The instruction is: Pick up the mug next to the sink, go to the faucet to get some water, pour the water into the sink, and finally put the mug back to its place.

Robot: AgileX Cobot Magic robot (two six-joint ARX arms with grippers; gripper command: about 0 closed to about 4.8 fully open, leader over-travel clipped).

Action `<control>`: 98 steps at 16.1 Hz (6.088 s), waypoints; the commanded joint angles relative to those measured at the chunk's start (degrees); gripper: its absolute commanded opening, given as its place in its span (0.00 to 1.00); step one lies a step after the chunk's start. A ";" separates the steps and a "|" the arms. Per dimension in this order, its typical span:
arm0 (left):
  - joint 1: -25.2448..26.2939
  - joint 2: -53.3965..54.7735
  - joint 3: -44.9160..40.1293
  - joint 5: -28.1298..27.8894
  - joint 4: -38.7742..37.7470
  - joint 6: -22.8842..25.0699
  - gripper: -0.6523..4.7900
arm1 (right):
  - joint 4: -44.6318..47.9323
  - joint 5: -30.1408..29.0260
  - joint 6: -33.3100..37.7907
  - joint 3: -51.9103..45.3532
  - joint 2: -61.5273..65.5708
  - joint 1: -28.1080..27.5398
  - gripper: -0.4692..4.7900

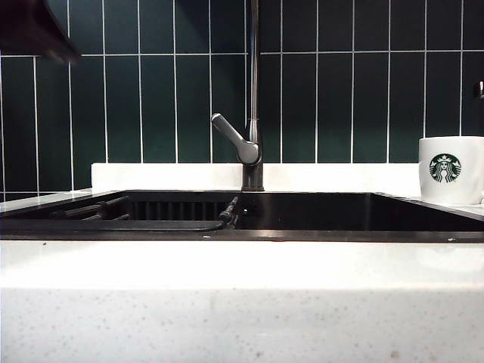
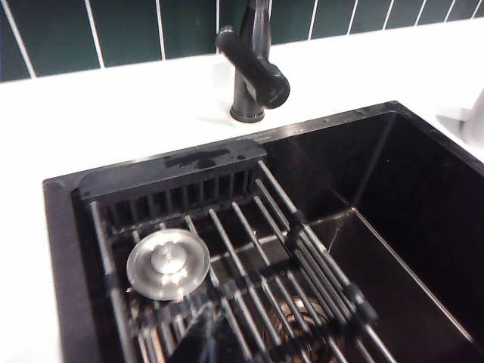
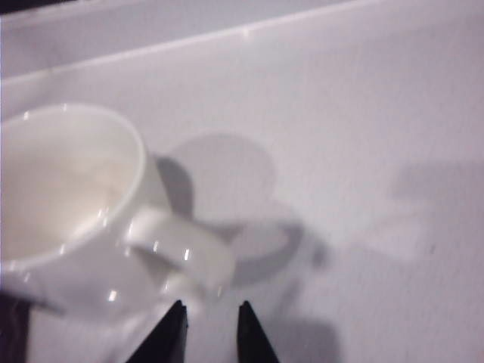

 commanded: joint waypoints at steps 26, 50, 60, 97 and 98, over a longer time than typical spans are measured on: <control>-0.02 -23.71 -16.46 -0.07 -4.63 -4.55 0.11 | -39.87 0.44 -2.27 -7.06 -65.72 12.70 0.11; 0.00 -36.70 -29.68 -4.55 4.11 -0.57 0.11 | -17.81 -3.91 -12.59 -31.12 -68.74 12.72 0.09; -0.02 -46.86 -32.46 -10.71 -3.63 0.24 0.11 | -17.66 -0.79 -15.69 -34.42 -68.76 15.58 0.08; 5.07 -46.86 -30.91 -16.83 -7.67 2.58 0.11 | -17.73 8.81 -18.08 -34.16 -68.76 17.73 0.09; 6.67 -46.86 -31.50 -16.90 -7.54 2.58 0.11 | -17.73 8.83 -18.05 -34.16 -68.76 17.70 0.09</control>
